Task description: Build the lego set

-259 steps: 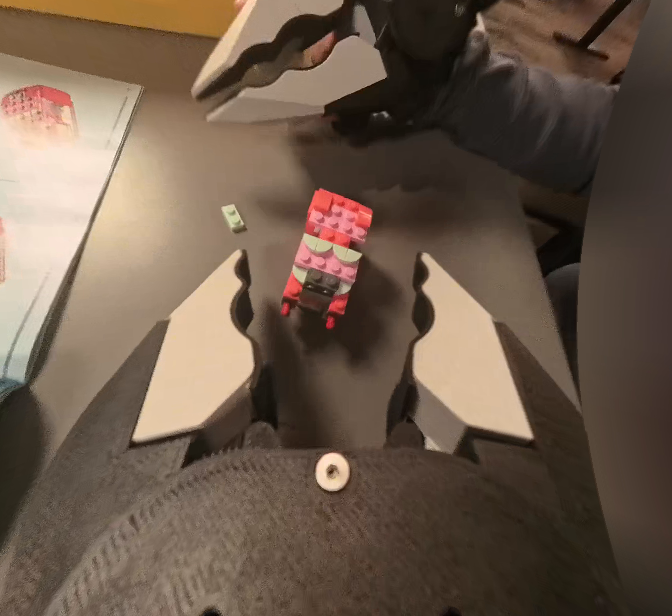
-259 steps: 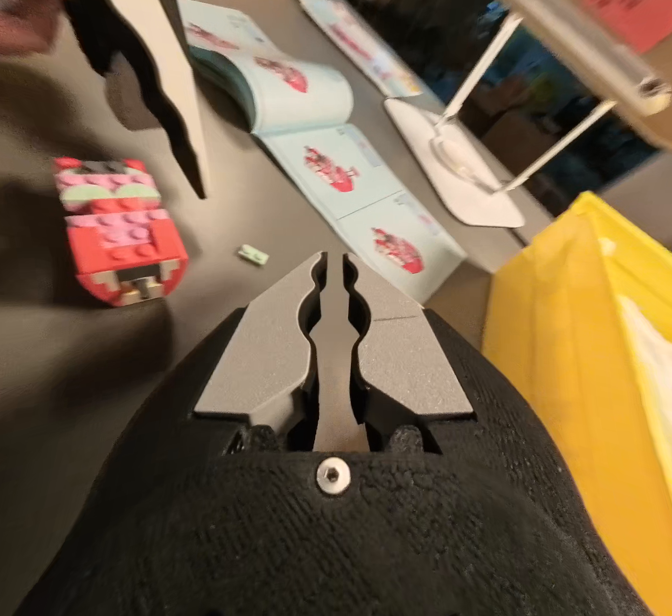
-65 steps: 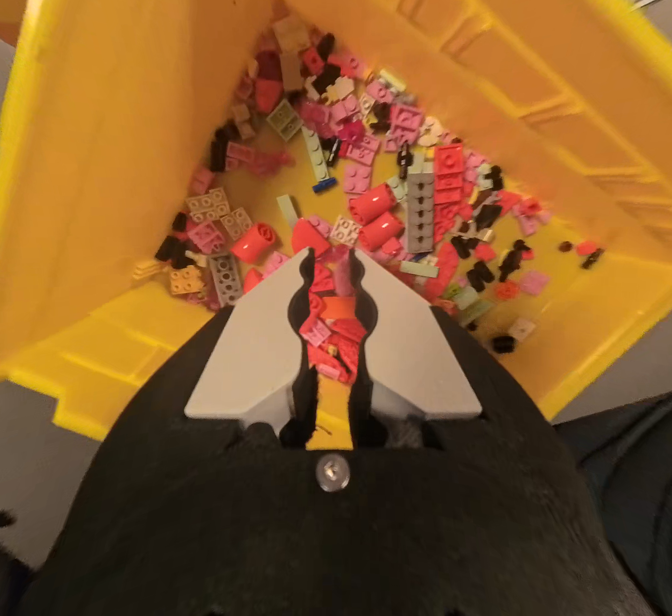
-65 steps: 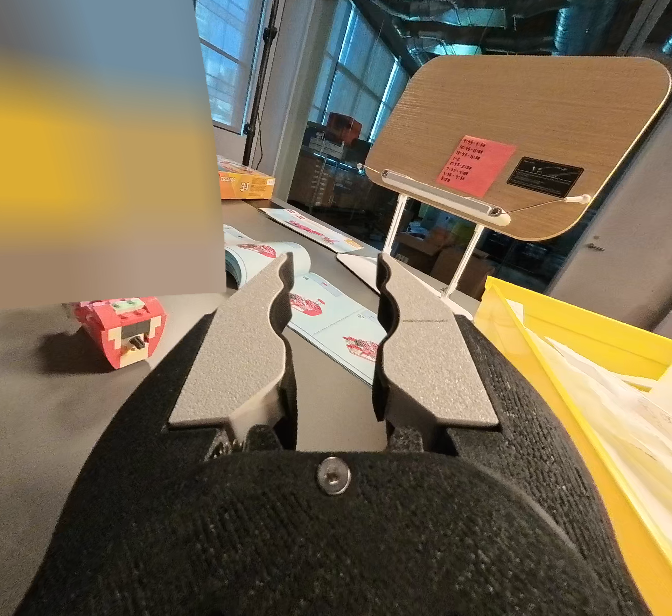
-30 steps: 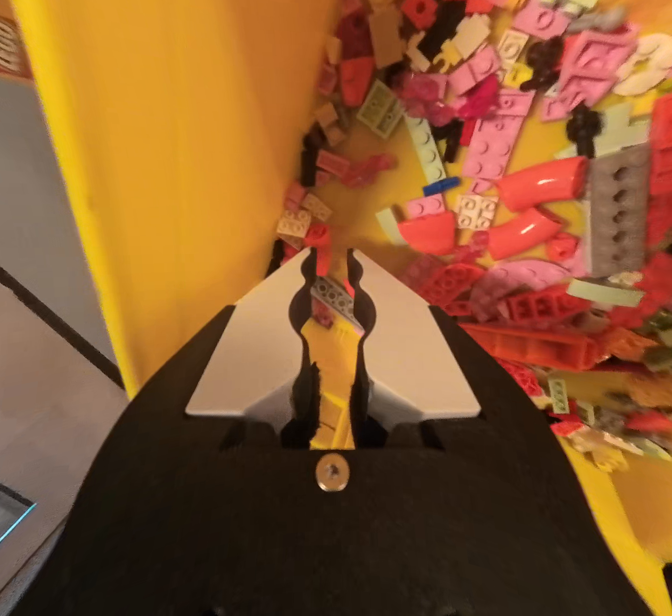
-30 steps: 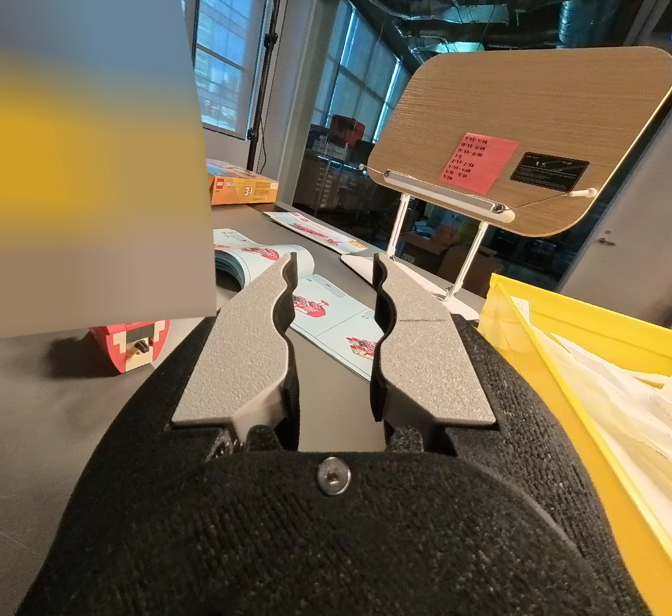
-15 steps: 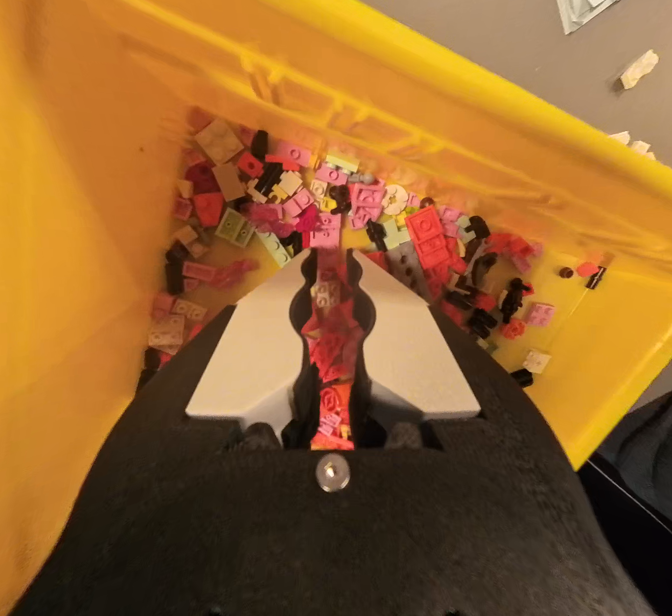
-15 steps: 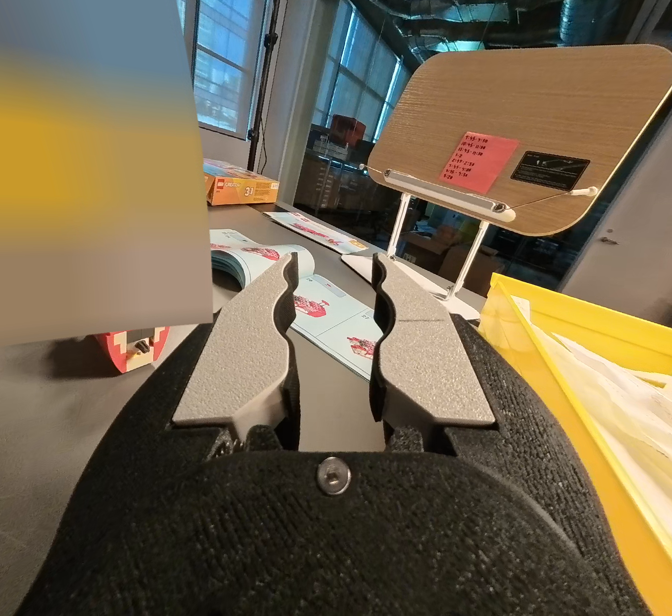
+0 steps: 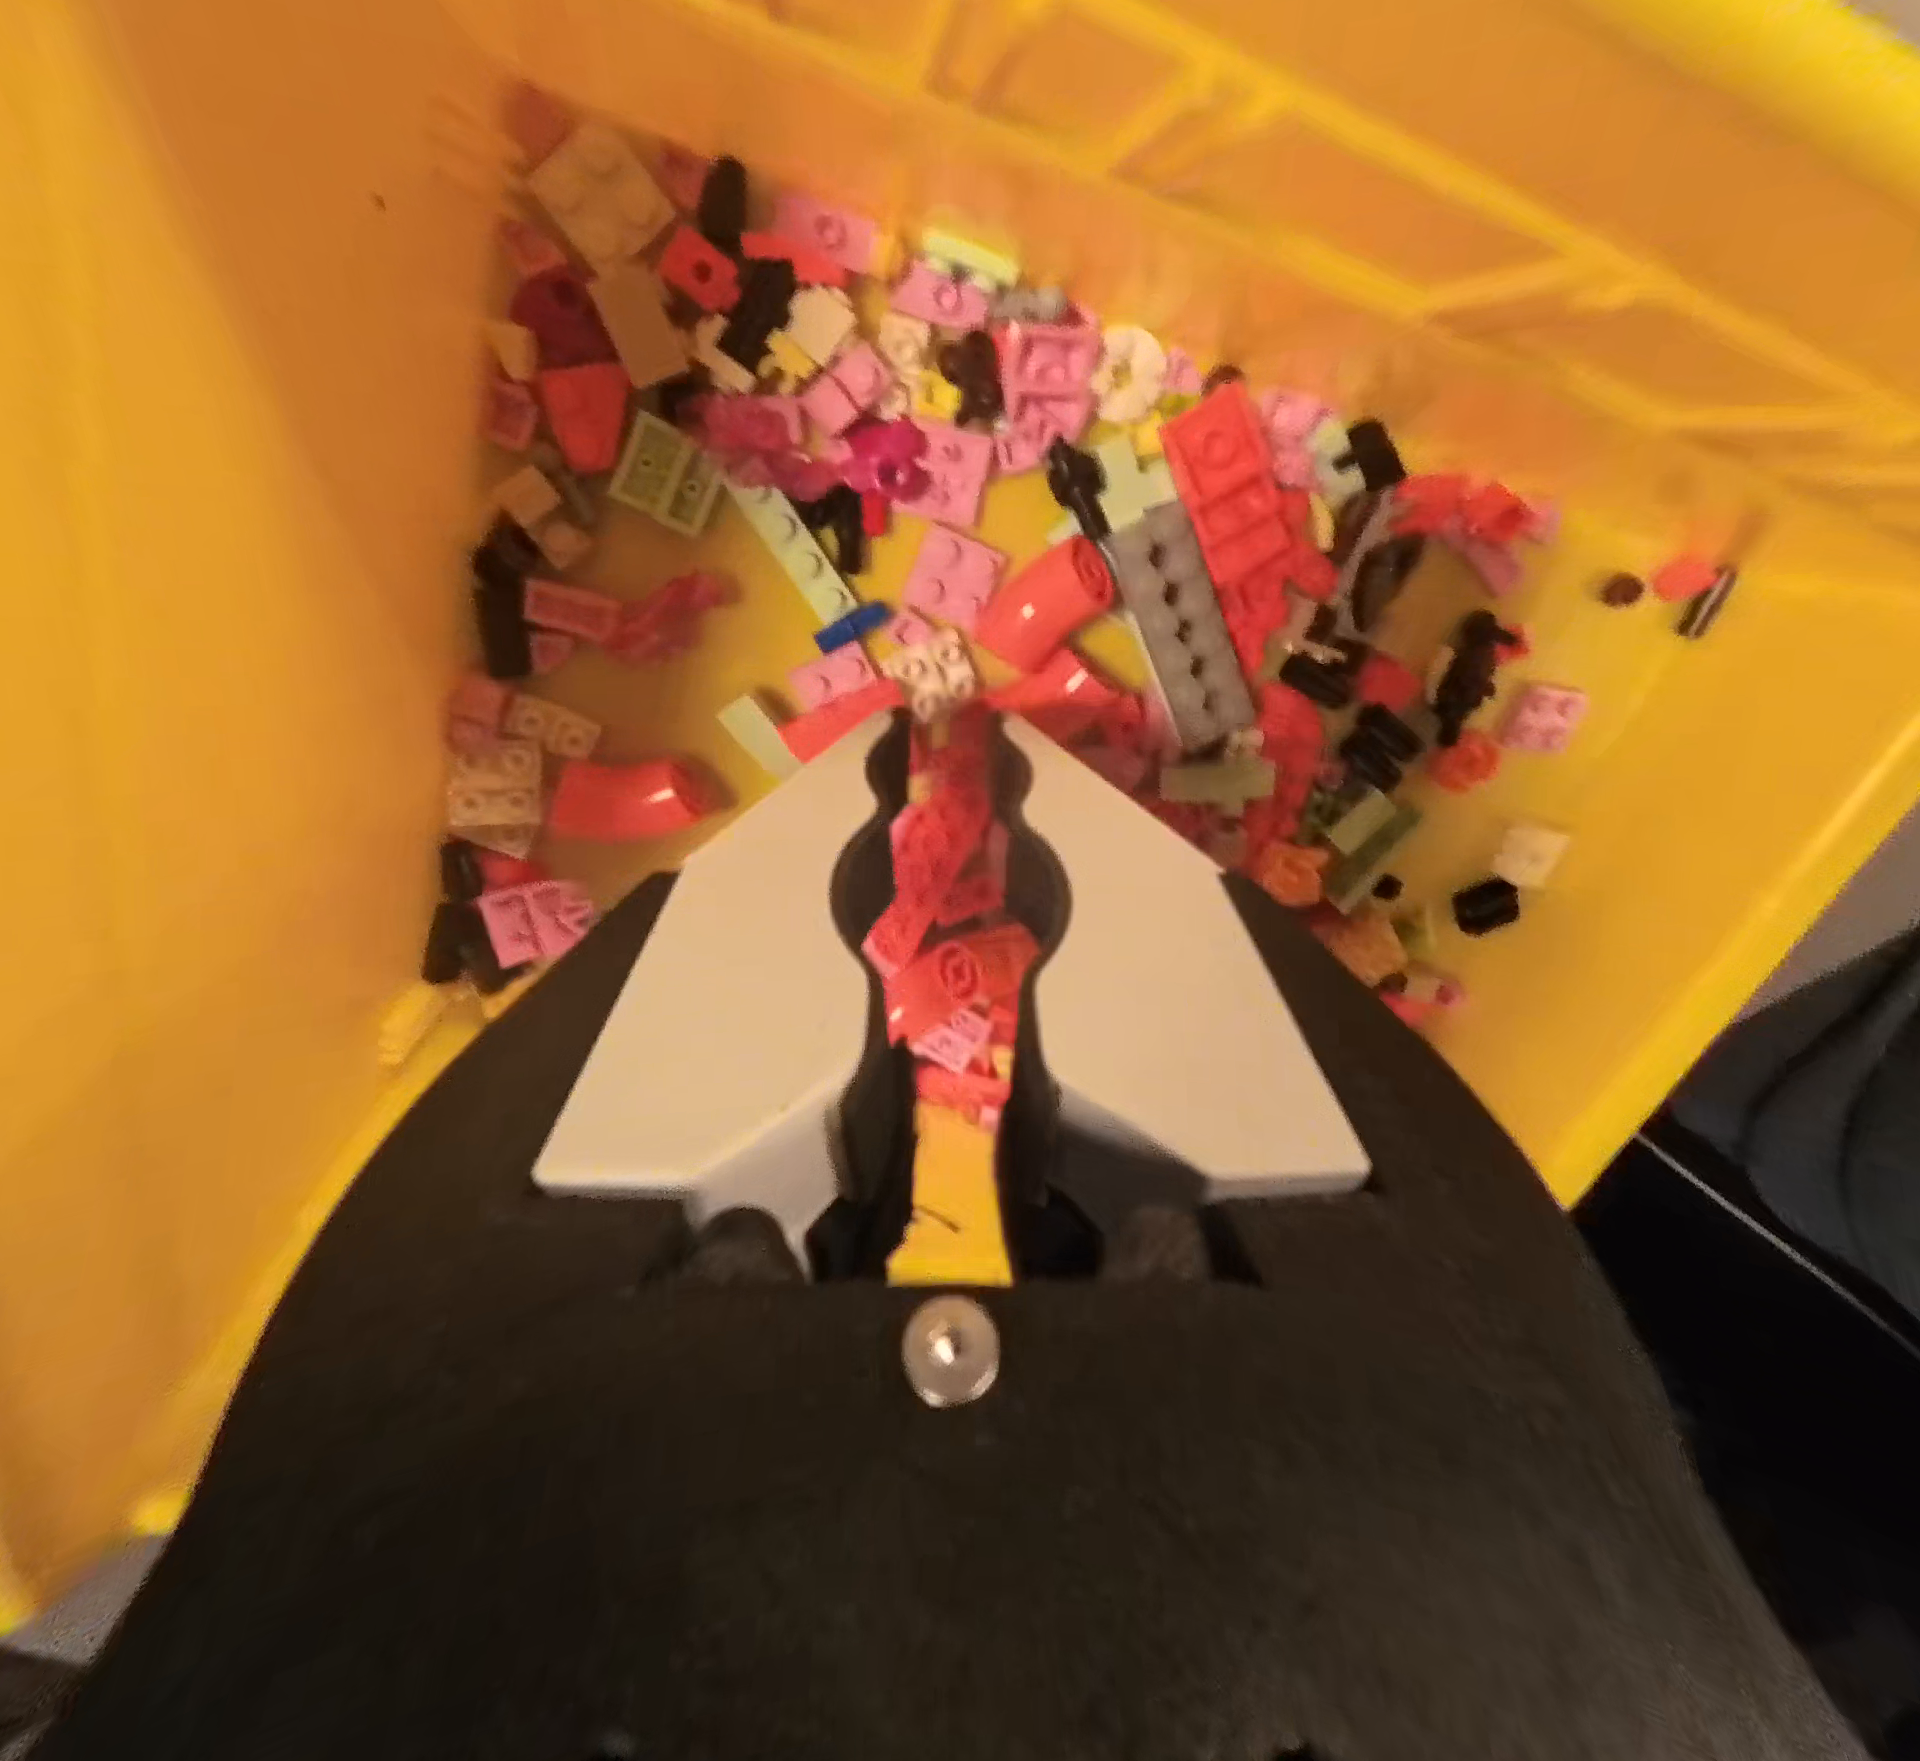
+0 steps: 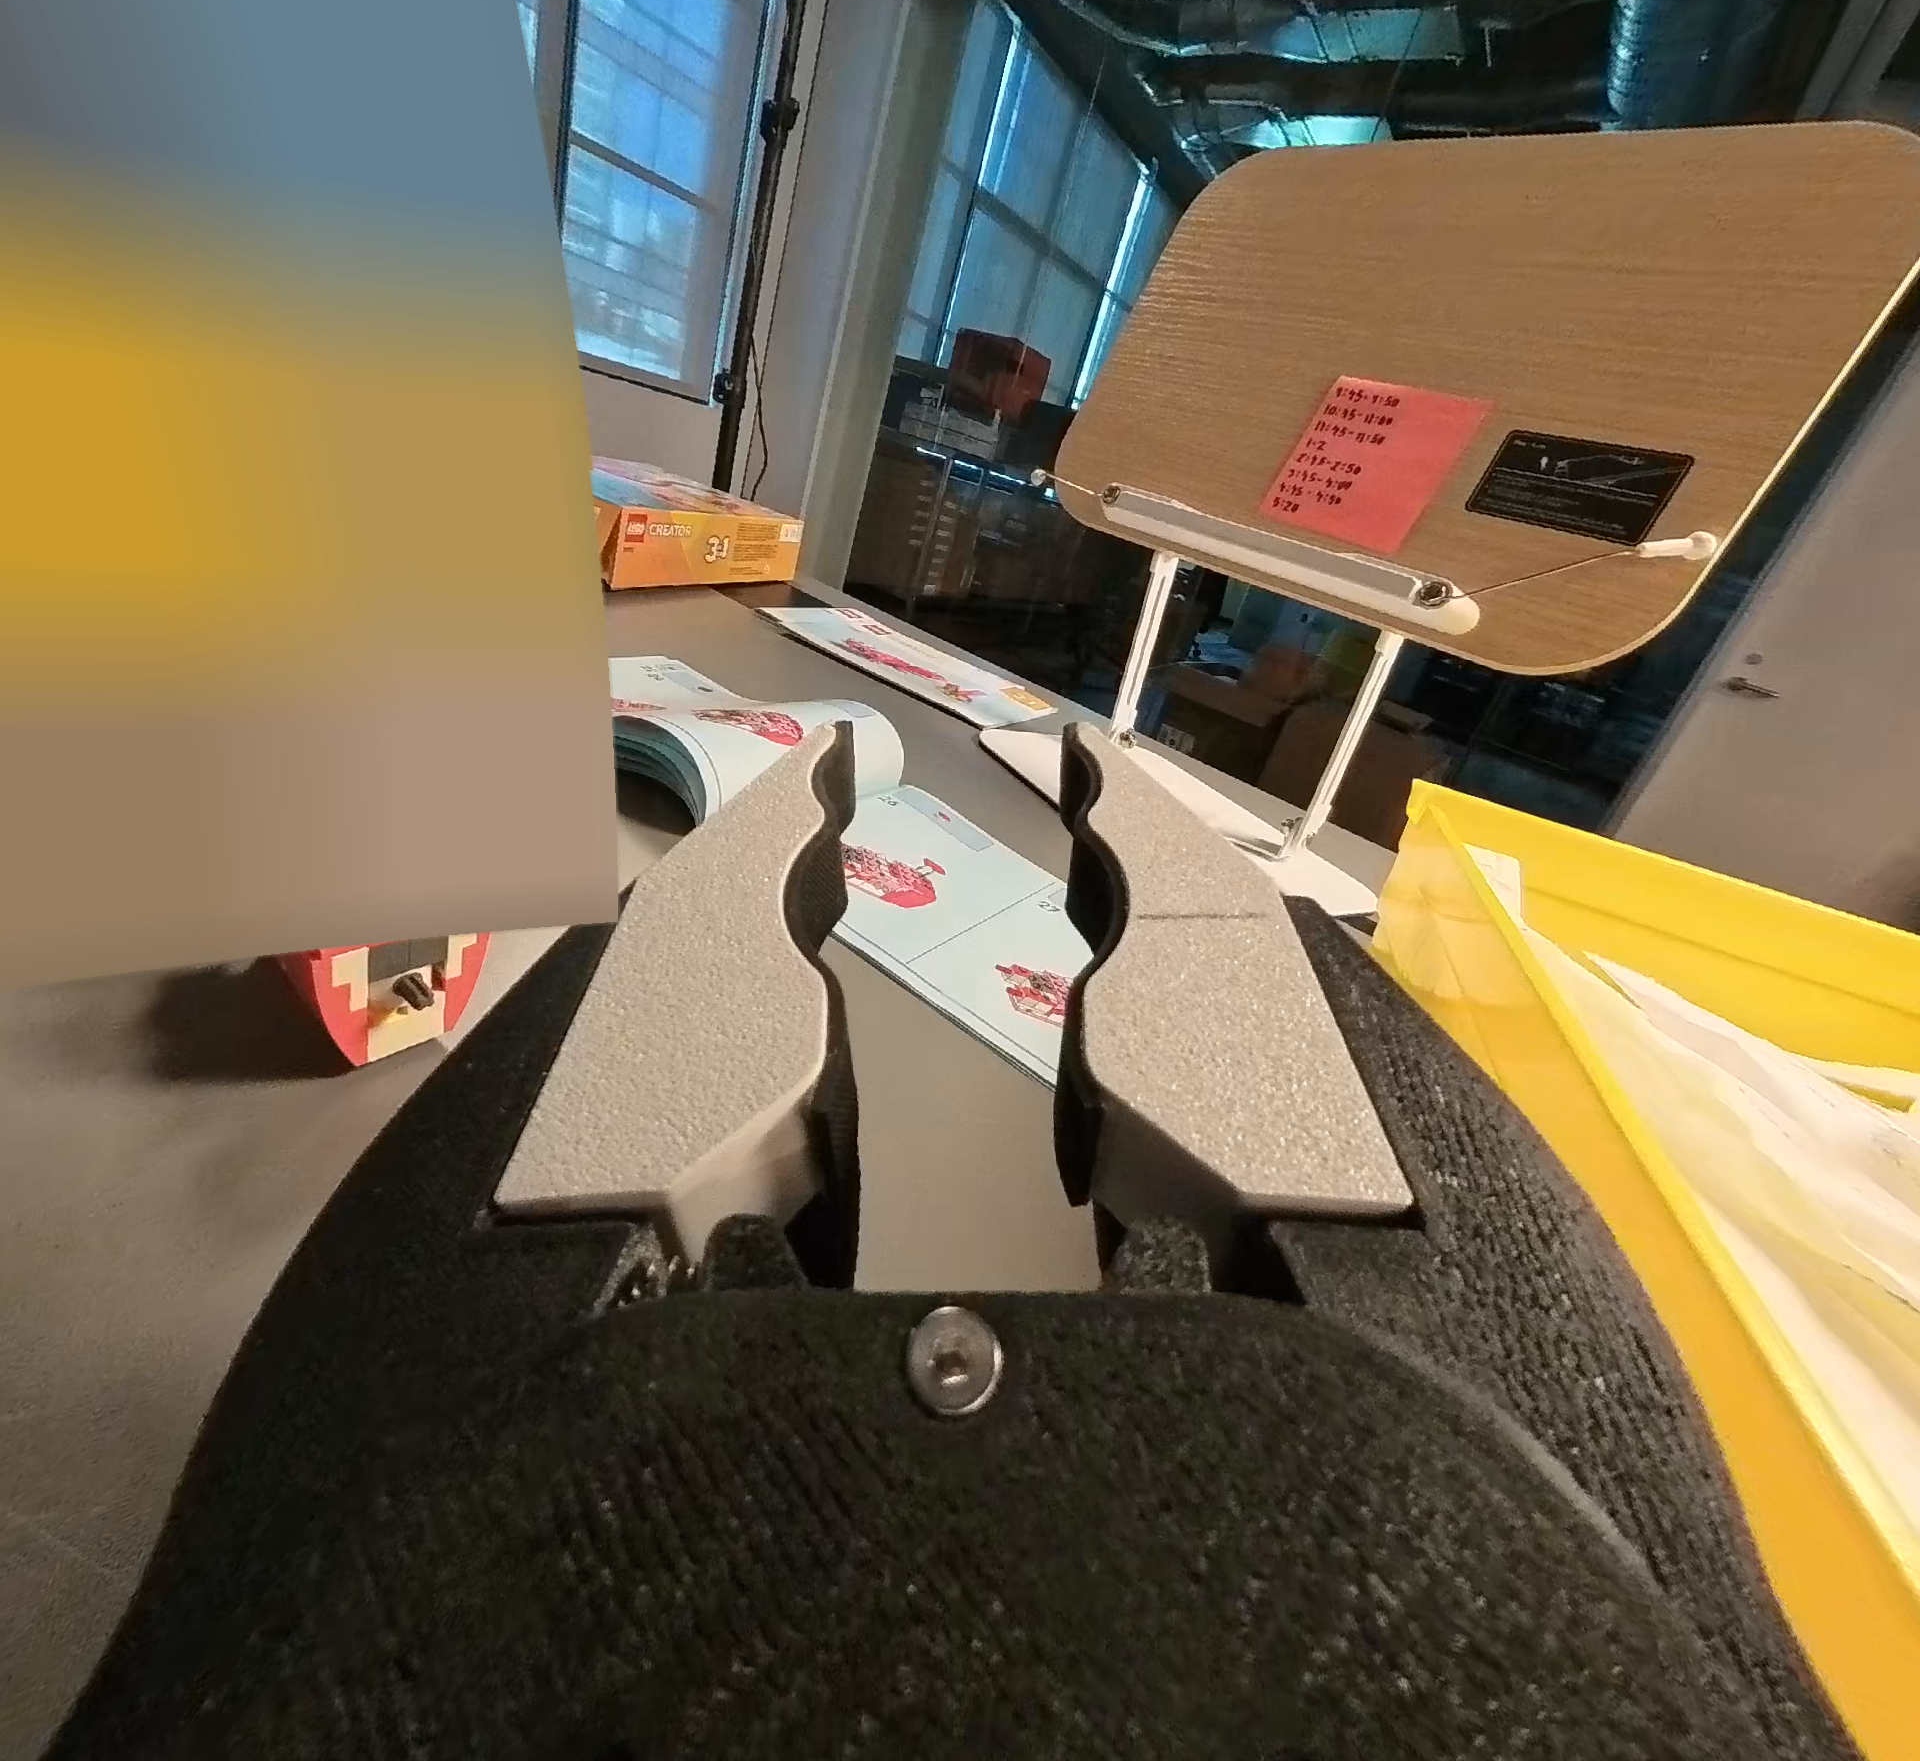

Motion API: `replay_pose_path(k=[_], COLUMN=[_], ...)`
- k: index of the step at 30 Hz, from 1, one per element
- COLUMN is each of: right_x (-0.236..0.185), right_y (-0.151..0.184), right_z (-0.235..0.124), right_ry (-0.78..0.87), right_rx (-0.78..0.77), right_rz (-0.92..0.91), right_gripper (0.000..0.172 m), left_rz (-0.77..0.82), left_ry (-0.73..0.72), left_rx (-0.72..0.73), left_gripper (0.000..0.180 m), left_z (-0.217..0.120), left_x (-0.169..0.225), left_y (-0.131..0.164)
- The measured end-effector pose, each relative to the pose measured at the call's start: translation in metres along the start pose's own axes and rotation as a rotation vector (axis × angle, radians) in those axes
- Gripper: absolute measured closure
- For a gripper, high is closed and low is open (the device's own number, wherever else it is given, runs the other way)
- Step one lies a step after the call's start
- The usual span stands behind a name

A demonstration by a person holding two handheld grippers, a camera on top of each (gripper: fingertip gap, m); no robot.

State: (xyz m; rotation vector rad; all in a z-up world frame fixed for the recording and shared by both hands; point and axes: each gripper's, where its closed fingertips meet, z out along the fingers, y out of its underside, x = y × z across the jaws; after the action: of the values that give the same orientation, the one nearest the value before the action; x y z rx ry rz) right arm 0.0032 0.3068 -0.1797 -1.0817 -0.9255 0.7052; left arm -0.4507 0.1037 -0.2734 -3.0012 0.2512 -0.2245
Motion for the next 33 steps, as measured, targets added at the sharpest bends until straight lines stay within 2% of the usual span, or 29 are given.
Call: replay_pose_path(k=[2,6,8,12,15,17,19,23,25,27,29,33], right_x=[0.0,0.0,0.0,-0.001,-0.001,-0.001,-0.001,0.0,0.0,0.0,0.0,0.0], right_y=[0.0,0.0,0.0,0.0,0.0,0.0,0.0,0.0,0.0,0.0,0.0,0.0], right_z=[0.0,0.0,0.0,0.0,0.0,0.0,0.0,0.0,0.0,0.0,0.0,0.0], right_ry=[-0.001,0.0,0.0,-0.001,-0.001,-0.001,0.0,0.0,0.0,0.0,0.0,-0.001], right_rx=[0.0,0.0,0.0,0.0,0.0,0.0,0.0,0.0,0.001,0.001,0.0,0.001], right_rz=[0.001,0.001,0.002,0.001,0.001,0.001,0.002,0.004,0.006,0.007,0.008,0.011], right_gripper=[0.134,0.134,0.134,0.134,0.134,0.134,0.134,0.134,0.134,0.134,0.134,0.134], left_rz=[0.025,0.073,0.065,0.066,0.093,0.098,0.12,0.112,0.096,0.062,0.014,-0.046], left_ry=[-0.017,-0.147,-0.142,-0.128,-0.138,-0.115,-0.149,-0.257,-0.371,-0.423,-0.387,-0.22], left_rx=[-0.04,-0.125,-0.142,-0.205,-0.243,-0.222,-0.237,-0.184,-0.112,-0.039,-0.018,-0.127], left_gripper=[0.156,0.148,0.141,0.114,0.121,0.143,0.167,0.168,0.167,0.167,0.164,0.125], left_z=[0.0,-0.001,-0.003,-0.002,0.003,0.005,0.005,0.003,-0.005,-0.016,-0.021,-0.018], left_x=[0.001,-0.009,-0.007,-0.006,-0.008,-0.004,-0.011,-0.029,-0.044,-0.051,-0.049,-0.035], left_y=[0.01,0.031,0.037,0.052,0.058,0.053,0.054,0.04,0.027,0.016,0.014,0.034])
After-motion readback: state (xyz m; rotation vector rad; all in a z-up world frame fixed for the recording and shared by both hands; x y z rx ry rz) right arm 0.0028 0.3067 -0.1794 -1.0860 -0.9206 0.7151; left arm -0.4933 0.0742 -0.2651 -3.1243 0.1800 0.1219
